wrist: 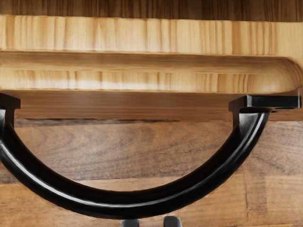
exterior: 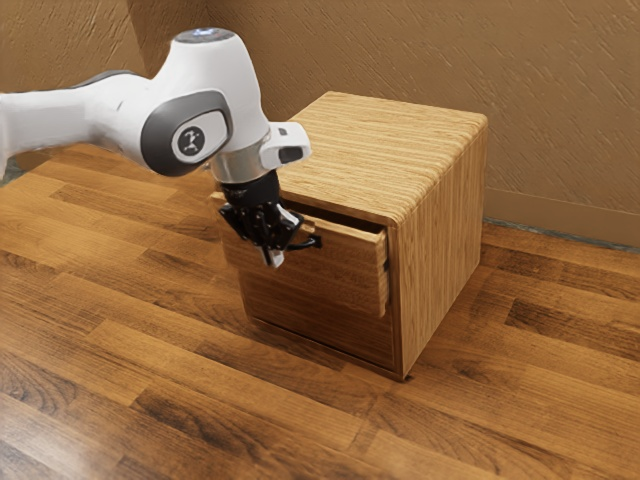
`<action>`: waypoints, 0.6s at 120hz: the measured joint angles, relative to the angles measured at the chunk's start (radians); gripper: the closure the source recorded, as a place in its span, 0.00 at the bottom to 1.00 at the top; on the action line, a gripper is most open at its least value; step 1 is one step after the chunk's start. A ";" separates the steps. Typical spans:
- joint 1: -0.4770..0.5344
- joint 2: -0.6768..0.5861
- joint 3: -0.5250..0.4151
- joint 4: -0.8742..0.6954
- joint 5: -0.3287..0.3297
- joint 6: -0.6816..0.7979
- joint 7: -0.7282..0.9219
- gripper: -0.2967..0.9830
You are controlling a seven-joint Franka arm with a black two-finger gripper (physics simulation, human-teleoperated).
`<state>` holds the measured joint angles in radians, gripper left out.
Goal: Push the drawer handle with one arm to close the drawer
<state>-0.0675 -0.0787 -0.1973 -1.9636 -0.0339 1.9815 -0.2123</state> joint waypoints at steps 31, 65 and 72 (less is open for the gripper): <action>0.010 0.082 0.013 0.089 0.032 0.000 0.001 0.79; 0.003 -0.209 0.029 -0.061 -0.062 -0.131 -0.035 0.59; 0.004 -0.149 0.046 0.103 -0.054 -0.214 -0.040 0.50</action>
<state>-0.0636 -0.2278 -0.1513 -1.8604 -0.0883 1.7676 -0.2527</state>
